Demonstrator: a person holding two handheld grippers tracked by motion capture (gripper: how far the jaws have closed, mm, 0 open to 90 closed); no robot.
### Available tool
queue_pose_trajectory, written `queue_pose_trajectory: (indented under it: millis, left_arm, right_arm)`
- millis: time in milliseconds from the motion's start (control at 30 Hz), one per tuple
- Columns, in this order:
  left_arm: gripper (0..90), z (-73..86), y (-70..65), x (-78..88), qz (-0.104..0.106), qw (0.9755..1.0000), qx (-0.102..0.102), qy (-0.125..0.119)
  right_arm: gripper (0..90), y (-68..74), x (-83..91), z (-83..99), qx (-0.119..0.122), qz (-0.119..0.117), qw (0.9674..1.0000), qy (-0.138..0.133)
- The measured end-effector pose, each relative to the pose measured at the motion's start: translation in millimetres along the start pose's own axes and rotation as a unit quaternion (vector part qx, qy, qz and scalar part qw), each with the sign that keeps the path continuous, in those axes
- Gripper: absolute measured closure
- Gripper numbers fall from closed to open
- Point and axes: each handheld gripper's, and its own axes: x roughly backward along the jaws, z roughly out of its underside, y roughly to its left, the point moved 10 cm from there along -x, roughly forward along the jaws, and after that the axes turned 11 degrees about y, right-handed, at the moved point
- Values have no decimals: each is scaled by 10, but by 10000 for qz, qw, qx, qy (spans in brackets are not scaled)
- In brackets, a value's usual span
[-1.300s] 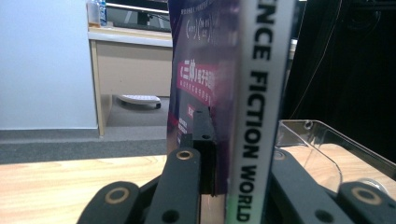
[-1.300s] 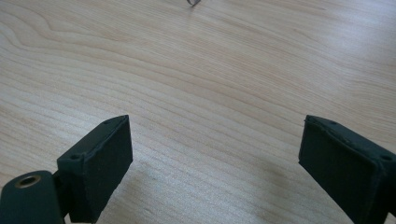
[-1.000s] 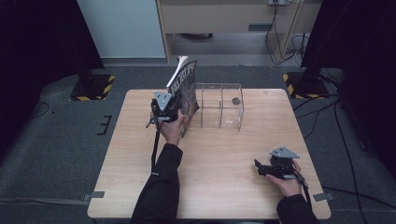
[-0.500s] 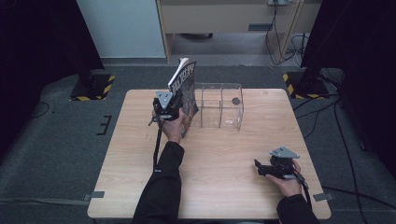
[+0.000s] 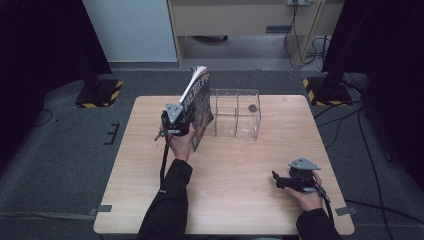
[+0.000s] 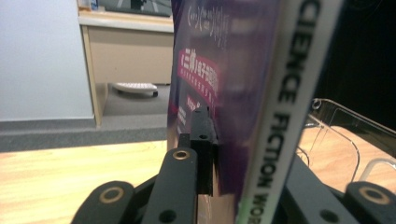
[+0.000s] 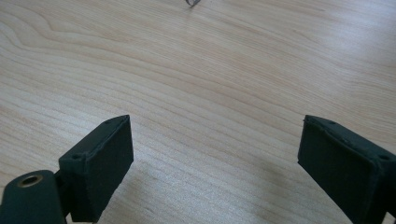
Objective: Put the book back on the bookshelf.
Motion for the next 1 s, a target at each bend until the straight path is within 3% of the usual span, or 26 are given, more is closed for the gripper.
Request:
queue_pose_trajectory:
  millis: [67,233,400,533,733,1000]
  left_arm:
    - [780,-4,0,35,91,9999,66,42]
    - [772,-12,-4,127,83,9999,69,131]
    - [818,8,18,147,76,9996,170,229]
    - [823,-16,21,121,143,9991,390,84]
    - [825,-85,36,39,132,9985,497,-174]
    - [825,-224,21,-69,44,9984,465,-325]
  right_arm:
    - [105,2,2,0,0,-1,10000,1]
    - [105,5,2,1,-4,-3,10000,5]
    - [105,10,-1,1,-14,-5,10000,6]
    - [106,16,-5,4,3,-22,10000,21]
    - [107,4,-8,3,-18,-22,10000,27]
    - [110,-13,-13,-1,-30,-12,10000,18]
